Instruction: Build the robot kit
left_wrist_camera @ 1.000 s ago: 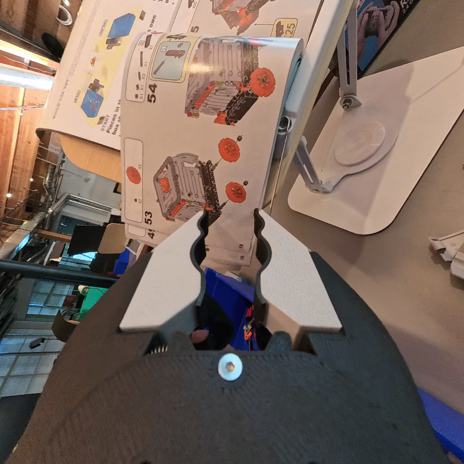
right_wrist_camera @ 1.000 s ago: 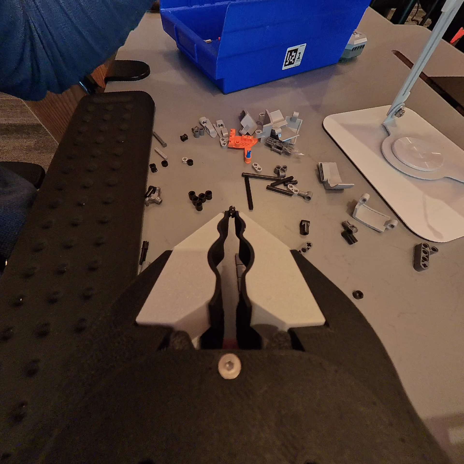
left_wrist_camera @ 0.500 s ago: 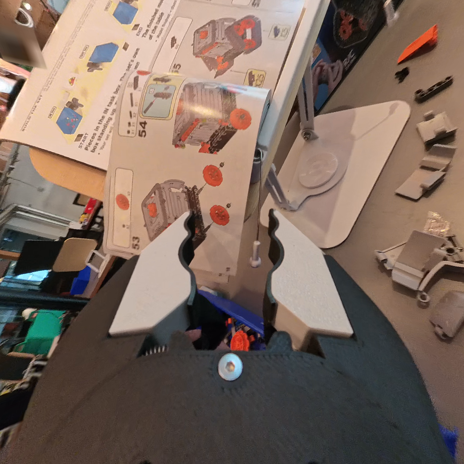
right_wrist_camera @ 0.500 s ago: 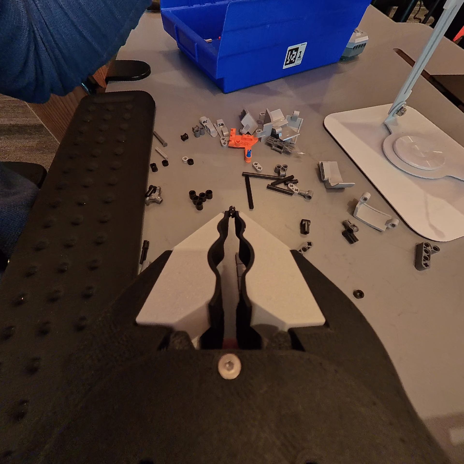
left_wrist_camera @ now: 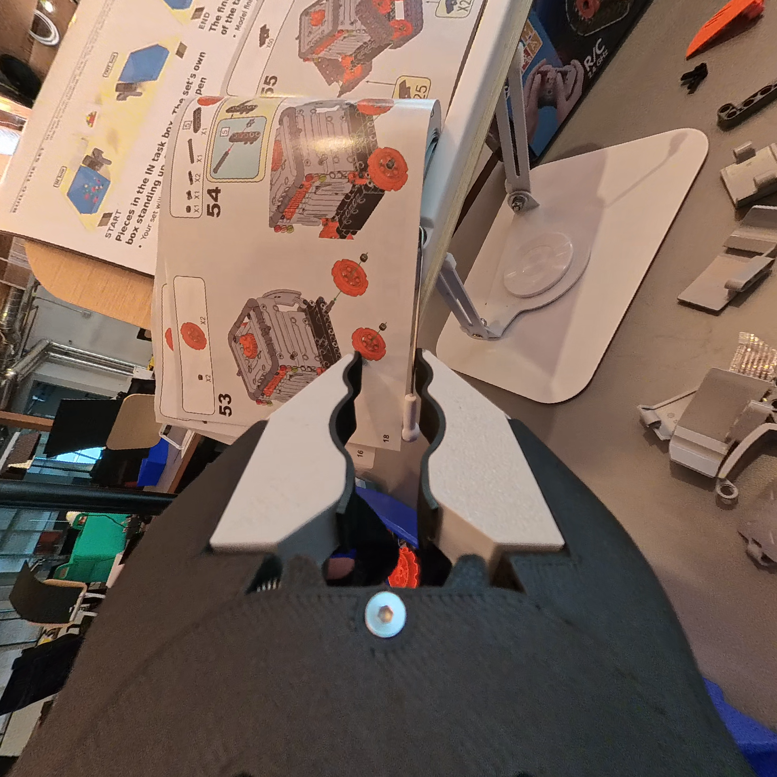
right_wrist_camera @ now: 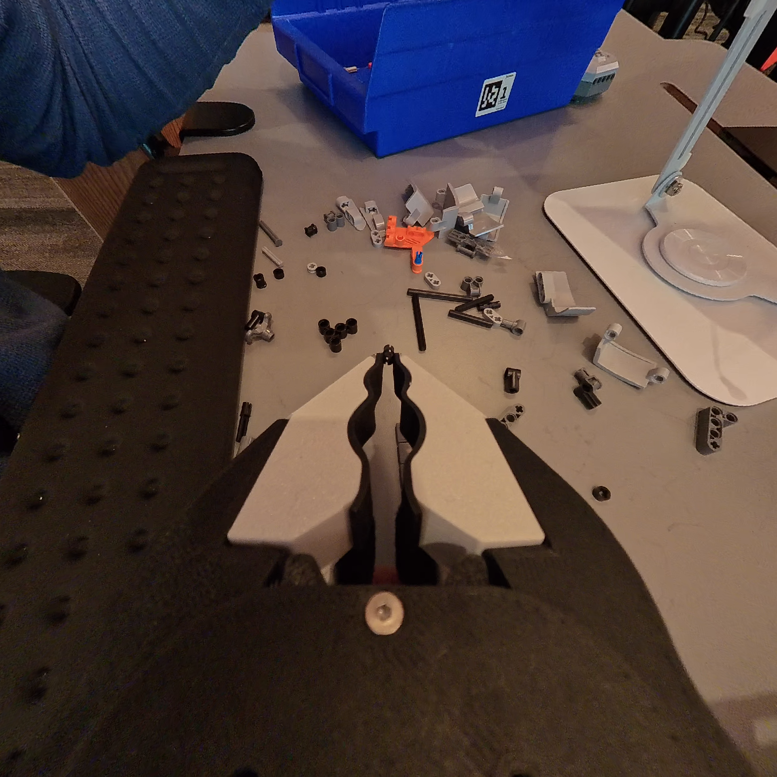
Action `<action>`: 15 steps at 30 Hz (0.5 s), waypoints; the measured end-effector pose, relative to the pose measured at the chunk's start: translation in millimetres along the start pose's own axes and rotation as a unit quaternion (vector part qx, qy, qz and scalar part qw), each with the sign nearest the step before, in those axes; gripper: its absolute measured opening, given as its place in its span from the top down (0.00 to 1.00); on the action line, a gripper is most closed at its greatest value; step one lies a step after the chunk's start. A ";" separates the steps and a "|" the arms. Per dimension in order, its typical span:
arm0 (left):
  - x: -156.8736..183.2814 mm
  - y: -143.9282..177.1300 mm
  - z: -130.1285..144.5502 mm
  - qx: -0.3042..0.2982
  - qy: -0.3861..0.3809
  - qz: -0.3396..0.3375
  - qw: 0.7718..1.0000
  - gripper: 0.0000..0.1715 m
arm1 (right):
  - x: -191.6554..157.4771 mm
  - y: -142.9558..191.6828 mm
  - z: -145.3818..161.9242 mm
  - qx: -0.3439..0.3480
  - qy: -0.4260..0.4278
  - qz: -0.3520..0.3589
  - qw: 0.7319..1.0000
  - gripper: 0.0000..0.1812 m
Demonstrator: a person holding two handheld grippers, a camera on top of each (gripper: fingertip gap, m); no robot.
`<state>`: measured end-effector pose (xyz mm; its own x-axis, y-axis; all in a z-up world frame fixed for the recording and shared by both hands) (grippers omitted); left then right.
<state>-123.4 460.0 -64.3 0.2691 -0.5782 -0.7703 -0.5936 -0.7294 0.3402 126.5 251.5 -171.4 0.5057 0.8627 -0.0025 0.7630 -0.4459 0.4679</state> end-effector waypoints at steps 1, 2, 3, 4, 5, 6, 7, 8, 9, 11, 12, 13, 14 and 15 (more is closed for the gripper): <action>0.0 0.1 0.1 0.001 0.002 0.003 1.000 0.86 | -0.1 0.1 0.0 0.000 0.000 0.000 1.000 0.99; 0.2 0.3 0.1 0.002 0.005 0.008 1.000 0.87 | -0.1 0.0 0.0 0.000 0.000 0.000 1.000 0.99; 0.2 0.5 0.3 0.004 0.006 0.011 1.000 0.88 | -0.1 0.1 0.0 0.000 0.000 0.000 1.000 0.99; 0.3 0.7 0.7 0.004 0.007 0.014 1.000 0.89 | -0.1 0.0 0.0 0.000 0.000 0.000 1.000 0.99; 0.4 0.9 1.0 0.003 0.008 0.019 1.000 0.89 | -0.2 0.0 0.1 0.000 0.000 -0.001 1.000 0.99; 0.3 1.4 1.2 0.004 0.008 0.024 1.000 0.90 | -0.3 -0.1 0.2 0.000 0.000 -0.001 1.000 0.99; 0.1 1.8 1.3 0.004 0.009 0.029 1.000 0.91 | -0.3 -0.1 0.2 -0.001 0.000 -0.001 1.000 0.99; 0.3 2.0 1.4 0.005 0.013 0.037 0.999 0.93 | -0.3 -0.1 0.3 -0.001 0.000 -0.002 1.000 0.99; 0.3 2.1 1.7 0.005 0.016 0.044 0.999 0.94 | -0.4 -0.2 0.3 -0.001 0.000 -0.002 1.000 0.99; 0.4 2.0 2.1 0.005 0.020 0.053 0.998 0.97 | -0.3 -0.3 0.4 -0.001 -0.002 -0.004 1.000 0.99; 1.0 2.1 2.0 0.006 0.022 0.060 0.998 0.98 | -0.2 -0.2 0.5 -0.001 -0.002 -0.004 1.000 0.99; 1.2 2.2 2.2 0.006 0.022 0.061 0.998 0.99 | -0.2 -0.2 0.4 -0.001 -0.002 -0.003 1.000 0.99; 1.5 2.4 2.4 0.006 0.022 0.062 0.998 0.99 | -0.1 -0.1 0.3 -0.001 -0.002 -0.003 1.000 0.99; 1.9 2.8 2.6 0.005 0.023 0.064 0.998 1.00 | -0.1 0.1 0.3 0.000 -0.002 -0.003 1.000 0.99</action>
<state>-126.5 457.8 -66.2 0.2254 -0.6822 -0.6956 -0.6333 -0.6451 0.4275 126.7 251.3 -171.6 0.5030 0.8643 -0.0081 0.7654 -0.4410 0.4687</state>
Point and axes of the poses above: each gripper's, where its closed fingertips meet, y back along the fingers, z out of its underside, x = y × z across the jaws, the point moved 9 cm from there along y, back along the fingers, and after that the axes turned 3 degrees about -y, right-handed, at the moved point
